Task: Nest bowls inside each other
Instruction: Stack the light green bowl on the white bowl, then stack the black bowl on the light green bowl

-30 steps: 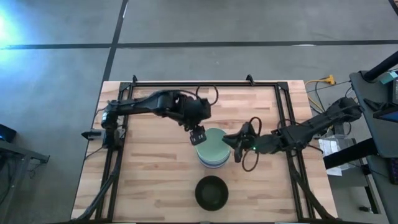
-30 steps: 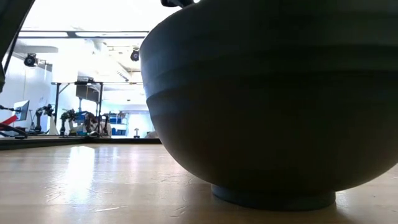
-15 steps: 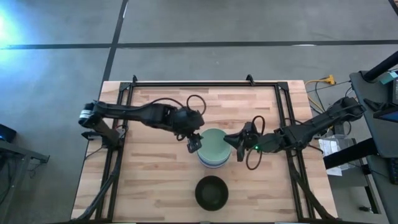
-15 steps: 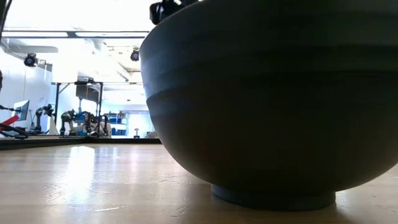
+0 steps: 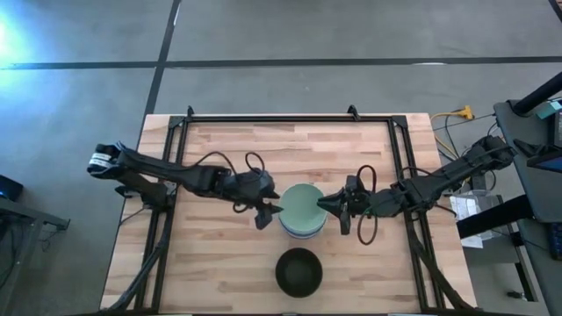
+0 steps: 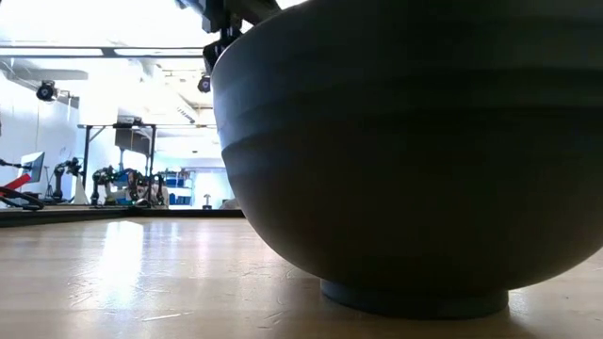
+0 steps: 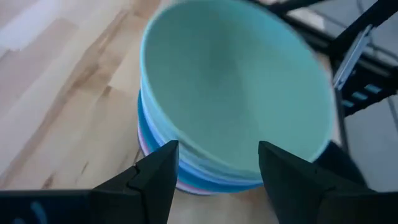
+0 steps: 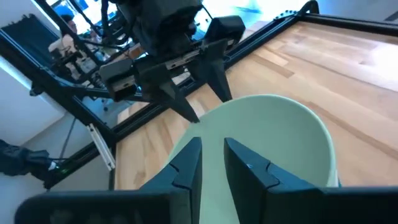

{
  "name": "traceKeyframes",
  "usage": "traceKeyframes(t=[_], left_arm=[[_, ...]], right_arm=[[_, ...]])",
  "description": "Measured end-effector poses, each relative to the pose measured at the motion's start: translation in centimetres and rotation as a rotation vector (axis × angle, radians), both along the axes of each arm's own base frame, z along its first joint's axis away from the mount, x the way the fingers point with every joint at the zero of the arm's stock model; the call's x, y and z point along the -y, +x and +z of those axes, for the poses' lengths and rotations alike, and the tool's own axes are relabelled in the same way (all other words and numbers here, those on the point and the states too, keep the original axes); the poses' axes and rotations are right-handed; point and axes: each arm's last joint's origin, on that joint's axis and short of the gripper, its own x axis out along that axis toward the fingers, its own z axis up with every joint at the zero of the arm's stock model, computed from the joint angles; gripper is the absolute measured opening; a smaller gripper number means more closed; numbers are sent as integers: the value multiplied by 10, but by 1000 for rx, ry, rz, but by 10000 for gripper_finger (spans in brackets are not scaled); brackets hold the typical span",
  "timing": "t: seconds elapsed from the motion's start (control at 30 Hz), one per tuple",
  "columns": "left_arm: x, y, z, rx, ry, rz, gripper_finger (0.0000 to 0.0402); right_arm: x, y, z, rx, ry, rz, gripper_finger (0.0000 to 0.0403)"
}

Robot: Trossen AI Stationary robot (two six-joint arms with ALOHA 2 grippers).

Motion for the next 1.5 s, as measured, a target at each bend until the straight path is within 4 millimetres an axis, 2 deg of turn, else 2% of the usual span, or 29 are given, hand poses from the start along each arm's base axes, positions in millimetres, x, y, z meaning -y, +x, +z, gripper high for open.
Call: traceKeyframes(t=[0.17,0.3,0.47,0.77,0.87,0.97,1.13,1.27,1.37,1.5], left_arm=[[-2,-8,20,74,15,27,205],[-4,-15,30,109,48,33,205],[-5,-17,28,101,69,25,205],[-5,-17,23,85,65,20,205],[-4,-17,23,85,61,14,205],[-3,-18,23,84,42,-14,205],[11,-28,23,26,-54,-92,205],[38,-42,12,-48,-91,-173,205],[59,-53,-1,-88,-122,-224,205],[78,-64,-25,-151,-146,-258,205]], right_arm=[[0,0,-2,-21,-5,0,63],[3,1,-14,-114,-34,-22,63],[5,5,-26,-175,-29,-56,63],[5,5,-30,-195,34,-88,63],[5,5,-27,-185,38,-86,63],[2,5,-15,-143,63,-68,63],[-20,-1,20,-68,48,111,63],[-47,-16,38,-58,60,239,63],[-65,-30,36,-130,116,289,63],[-82,-48,19,-225,210,250,63]])
